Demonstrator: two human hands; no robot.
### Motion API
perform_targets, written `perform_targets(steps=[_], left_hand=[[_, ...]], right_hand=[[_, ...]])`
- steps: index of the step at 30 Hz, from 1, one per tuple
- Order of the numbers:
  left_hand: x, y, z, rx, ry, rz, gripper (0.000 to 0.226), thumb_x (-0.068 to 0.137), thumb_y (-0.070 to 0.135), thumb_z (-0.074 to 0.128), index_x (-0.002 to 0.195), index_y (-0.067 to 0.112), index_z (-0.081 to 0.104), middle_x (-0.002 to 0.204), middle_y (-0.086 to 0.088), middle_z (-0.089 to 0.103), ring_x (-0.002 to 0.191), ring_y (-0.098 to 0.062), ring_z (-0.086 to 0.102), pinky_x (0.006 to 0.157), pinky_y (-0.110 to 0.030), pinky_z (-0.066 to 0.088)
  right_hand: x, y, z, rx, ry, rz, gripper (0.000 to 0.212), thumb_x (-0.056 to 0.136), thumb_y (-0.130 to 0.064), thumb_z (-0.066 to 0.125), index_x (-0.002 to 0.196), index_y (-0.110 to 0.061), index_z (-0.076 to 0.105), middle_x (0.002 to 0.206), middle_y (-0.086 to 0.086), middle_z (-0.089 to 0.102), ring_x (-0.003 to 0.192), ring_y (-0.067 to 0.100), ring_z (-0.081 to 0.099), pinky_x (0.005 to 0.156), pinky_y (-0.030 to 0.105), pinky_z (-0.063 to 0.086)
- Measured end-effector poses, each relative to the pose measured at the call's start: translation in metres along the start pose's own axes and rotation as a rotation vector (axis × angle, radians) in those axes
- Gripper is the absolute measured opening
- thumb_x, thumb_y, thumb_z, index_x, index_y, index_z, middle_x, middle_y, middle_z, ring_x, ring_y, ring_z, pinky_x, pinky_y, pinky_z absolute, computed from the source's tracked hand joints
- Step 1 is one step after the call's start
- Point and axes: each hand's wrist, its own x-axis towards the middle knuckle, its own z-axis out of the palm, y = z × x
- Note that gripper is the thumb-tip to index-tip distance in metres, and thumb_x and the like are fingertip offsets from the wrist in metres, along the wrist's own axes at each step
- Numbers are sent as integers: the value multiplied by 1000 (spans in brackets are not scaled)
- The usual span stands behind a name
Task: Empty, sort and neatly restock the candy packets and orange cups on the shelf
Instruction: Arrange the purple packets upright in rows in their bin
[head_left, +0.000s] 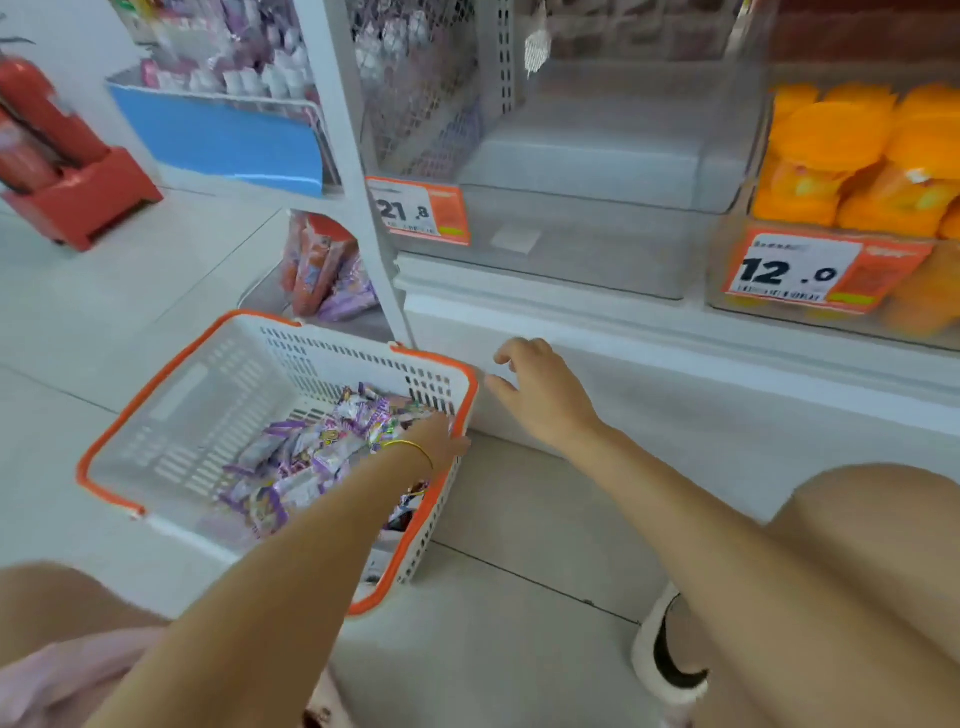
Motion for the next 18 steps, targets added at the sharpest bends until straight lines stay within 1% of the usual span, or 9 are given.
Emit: perform_targets(steps=[1,2,4,7,8,11,15,16,18], left_hand=[[6,-6,9,-21,-31,1,29,97,26,44,114,3,50,108,-17,58,103,-33,57,78,-33,41],[10,-12,15,-43,-29,7,26,97,22,43,114,4,50,107,-17,59,99,-32,57,78,-34,42],[16,-20,21,-104,13,18,23,96,17,41,116,10,50,108,-14,60,91,-27,56,81,-34,46],[22,-28,25,-289,-4,35,32,95,13,41,125,15,53,113,-9,62,98,-27,60,89,-36,50],[22,-27,27,-364,-17,26,34,94,10,41,126,14,54,111,-10,63,98,-28,61,89,-37,52],[25,-13,34,-533,-100,4,33,94,3,37,119,11,57,96,-12,63,88,-29,63,84,-43,55],[20,19,43,-650,-254,10,36,96,-2,32,124,8,53,100,-14,59,80,-26,60,75,-35,55],[18,28,49,-669,-285,18,37,96,-2,31,125,7,53,102,-14,59,77,-24,59,74,-34,55],[15,46,61,-691,-319,33,40,97,-2,32,130,9,51,109,-13,60,79,-22,61,75,-32,55]], right_hand=[[5,0,8,-6,-23,13,32,97,-29,48,123,-10,50,122,10,50,111,26,51,90,40,46],[8,2,14,-19,-49,24,32,97,-29,48,123,-10,50,122,10,50,111,26,51,89,40,46],[13,5,22,-51,-100,40,32,98,-29,48,123,-11,49,122,9,50,110,25,51,89,39,47],[18,10,25,-73,-141,56,32,99,-29,46,125,-11,48,123,9,49,106,24,53,87,38,47],[19,12,23,-73,-149,61,32,99,-29,45,125,-11,48,123,9,49,104,24,53,87,37,47],[20,21,15,-60,-154,53,31,99,-29,45,125,-12,48,122,8,49,105,22,54,88,36,46],[15,31,-1,-44,-128,39,31,99,-27,45,126,-12,48,124,7,49,109,21,52,91,35,45],[13,33,-4,-43,-120,36,32,99,-27,45,127,-12,48,125,7,49,110,21,52,92,34,45],[8,35,-8,-37,-101,38,32,100,-25,44,128,-11,47,126,7,49,109,20,53,90,30,44]])
